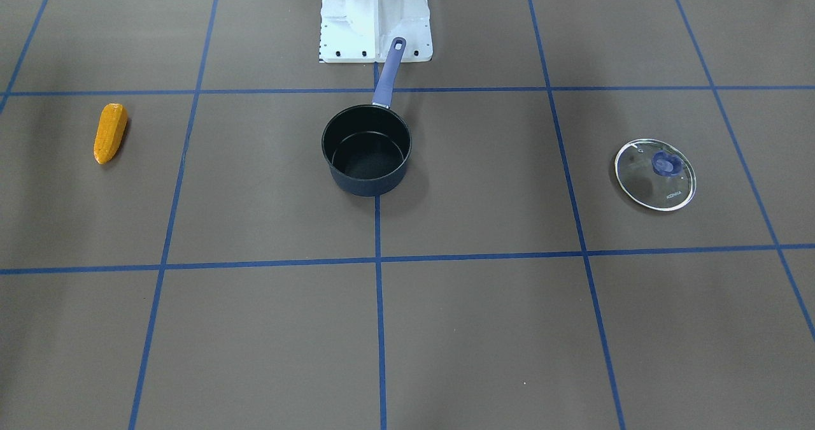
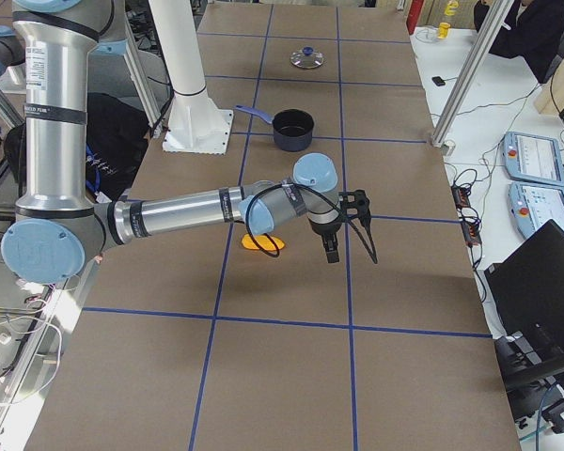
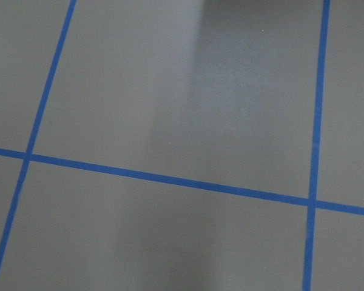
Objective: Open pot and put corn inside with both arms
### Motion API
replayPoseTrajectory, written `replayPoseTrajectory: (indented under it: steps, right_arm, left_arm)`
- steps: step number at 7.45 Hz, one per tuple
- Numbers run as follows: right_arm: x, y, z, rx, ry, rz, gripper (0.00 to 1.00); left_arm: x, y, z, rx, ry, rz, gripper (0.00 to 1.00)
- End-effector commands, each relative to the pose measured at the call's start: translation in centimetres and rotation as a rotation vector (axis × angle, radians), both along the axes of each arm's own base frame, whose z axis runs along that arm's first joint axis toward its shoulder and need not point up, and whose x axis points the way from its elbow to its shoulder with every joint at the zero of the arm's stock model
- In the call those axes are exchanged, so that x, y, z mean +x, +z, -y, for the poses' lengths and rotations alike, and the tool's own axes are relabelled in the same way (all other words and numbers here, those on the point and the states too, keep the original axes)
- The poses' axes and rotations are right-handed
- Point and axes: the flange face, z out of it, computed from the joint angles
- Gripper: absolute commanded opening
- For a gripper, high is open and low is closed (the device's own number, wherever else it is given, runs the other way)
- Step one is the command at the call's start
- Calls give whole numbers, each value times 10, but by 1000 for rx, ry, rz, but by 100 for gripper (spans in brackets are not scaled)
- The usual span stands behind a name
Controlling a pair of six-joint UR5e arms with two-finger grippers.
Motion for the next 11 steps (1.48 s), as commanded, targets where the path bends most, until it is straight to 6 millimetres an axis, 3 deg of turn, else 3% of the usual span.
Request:
replayPoseTrajectory:
  steps: [1, 3, 6, 8, 10, 11]
  right_arm:
    - [-49, -29, -37, -61, 47, -22, 100]
    - [-90, 2, -97, -52, 120, -19, 100]
    - [-188, 25, -154, -31, 178, -123, 100]
    - [-232, 47, -200, 21, 210, -125, 100]
    - [-248, 55, -216, 42, 202, -120, 95]
    - [-252, 68, -220, 40, 189, -143, 76]
  left_arm:
    - [-9, 7, -8, -4, -13, -53, 98]
    - [-9, 4, -7, 2, -12, -55, 98]
    - [-9, 1, -8, 9, -13, -56, 98]
    - [-8, 0, -7, 11, -11, -56, 98]
    - [-8, 2, -7, 8, -12, -56, 98]
    - [-8, 2, -8, 8, -12, -56, 98]
